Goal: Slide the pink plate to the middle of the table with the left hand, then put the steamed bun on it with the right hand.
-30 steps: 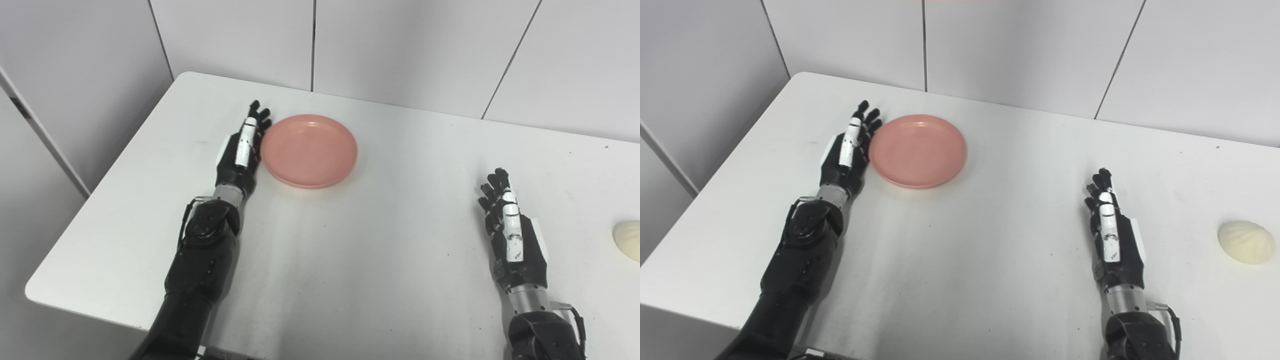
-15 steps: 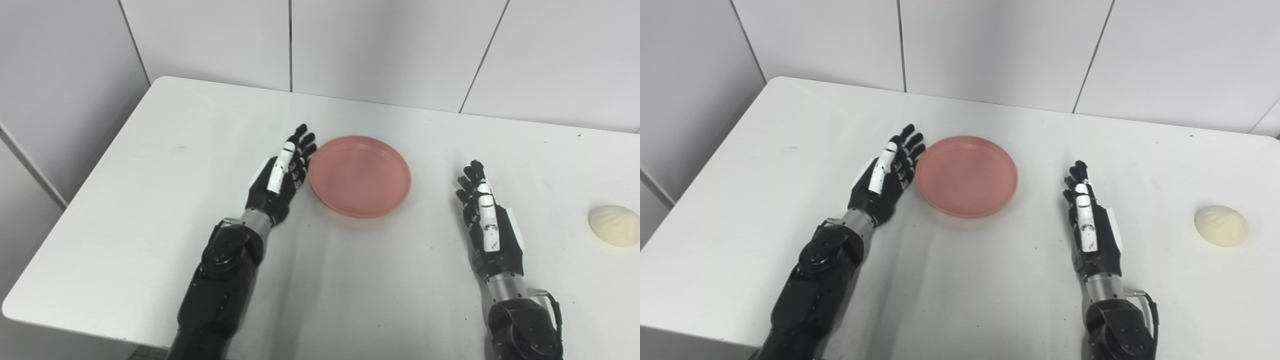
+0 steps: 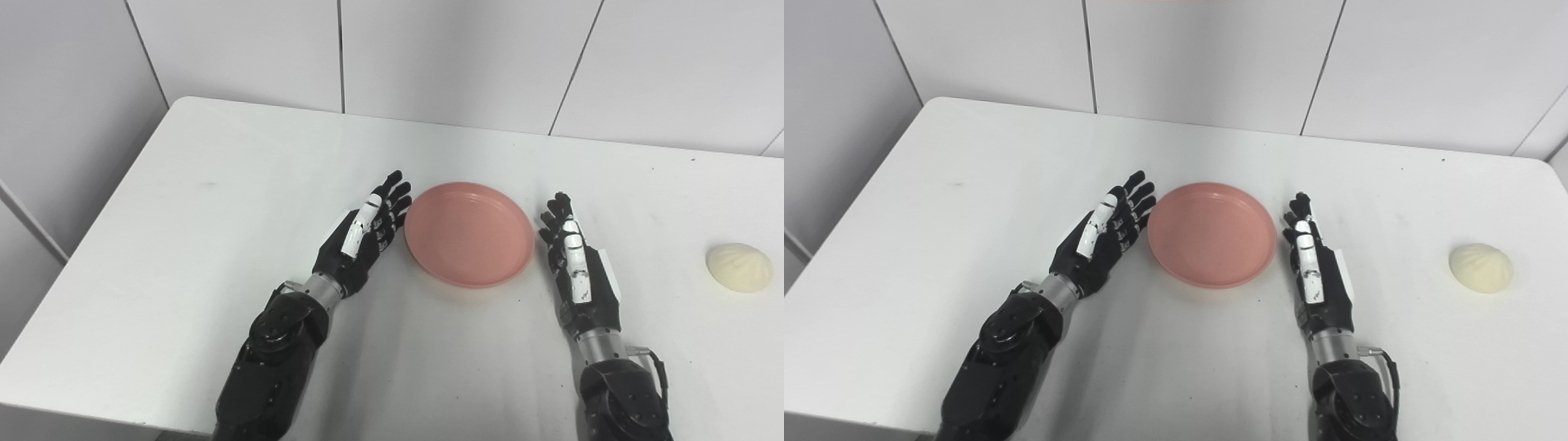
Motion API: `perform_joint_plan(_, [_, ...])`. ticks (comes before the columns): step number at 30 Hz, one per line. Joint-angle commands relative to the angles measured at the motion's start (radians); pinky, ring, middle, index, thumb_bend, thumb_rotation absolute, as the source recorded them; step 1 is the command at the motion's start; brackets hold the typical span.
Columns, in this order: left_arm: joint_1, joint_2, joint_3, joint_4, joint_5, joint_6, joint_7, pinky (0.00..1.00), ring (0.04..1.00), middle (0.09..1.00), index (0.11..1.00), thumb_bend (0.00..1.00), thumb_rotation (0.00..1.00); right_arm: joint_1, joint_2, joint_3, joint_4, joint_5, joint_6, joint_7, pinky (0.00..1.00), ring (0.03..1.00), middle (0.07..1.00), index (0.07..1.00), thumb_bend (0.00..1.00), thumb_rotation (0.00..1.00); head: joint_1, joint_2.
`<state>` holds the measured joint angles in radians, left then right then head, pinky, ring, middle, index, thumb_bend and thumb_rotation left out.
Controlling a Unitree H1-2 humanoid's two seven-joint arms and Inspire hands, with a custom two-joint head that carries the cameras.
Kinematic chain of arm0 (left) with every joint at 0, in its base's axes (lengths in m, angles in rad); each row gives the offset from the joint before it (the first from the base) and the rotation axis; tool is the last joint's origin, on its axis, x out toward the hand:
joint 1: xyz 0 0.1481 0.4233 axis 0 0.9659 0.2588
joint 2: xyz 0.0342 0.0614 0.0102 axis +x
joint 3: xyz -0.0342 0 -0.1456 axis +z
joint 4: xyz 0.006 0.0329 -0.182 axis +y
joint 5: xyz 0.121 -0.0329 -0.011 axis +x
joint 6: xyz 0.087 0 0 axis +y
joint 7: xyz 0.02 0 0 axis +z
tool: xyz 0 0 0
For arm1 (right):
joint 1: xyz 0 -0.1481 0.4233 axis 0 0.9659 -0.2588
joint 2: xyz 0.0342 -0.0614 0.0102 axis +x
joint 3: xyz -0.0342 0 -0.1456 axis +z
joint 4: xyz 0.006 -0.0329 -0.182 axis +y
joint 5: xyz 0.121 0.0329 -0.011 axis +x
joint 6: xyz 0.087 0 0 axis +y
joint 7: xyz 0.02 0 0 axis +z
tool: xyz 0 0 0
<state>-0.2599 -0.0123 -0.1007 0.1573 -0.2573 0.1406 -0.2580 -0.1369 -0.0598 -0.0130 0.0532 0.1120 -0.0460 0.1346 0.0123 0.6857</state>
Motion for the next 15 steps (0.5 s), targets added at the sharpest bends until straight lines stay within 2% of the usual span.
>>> perform_joint_plan(1, [0.035,0.005,-0.009,0.018,0.004,0.07,-0.005,1.0,1.0,1.0,1.0,0.35,1.0,0.034,0.026,0.009,0.03,0.01,0.009,-0.005,1.0,1.0,1.0,1.0,0.2,1.0,-0.006,0.001])
perform_joint_plan(11, [0.036,0.008,0.006,0.007,0.001,0.078,-0.004,1.0,1.0,1.0,1.0,0.36,1.0,0.03,0.029,0.008,0.04,0.009,-0.006,-0.005,1.0,1.0,1.0,1.0,0.21,1.0,-0.045,0.004])
perform_joint_plan(15, [0.042,0.006,0.016,-0.001,0.0,0.069,0.002,1.0,1.0,1.0,1.0,0.36,1.0,0.028,0.034,0.0,0.044,-0.029,-0.043,-0.041,1.0,0.999,1.0,1.0,0.2,1.0,-0.066,0.004])
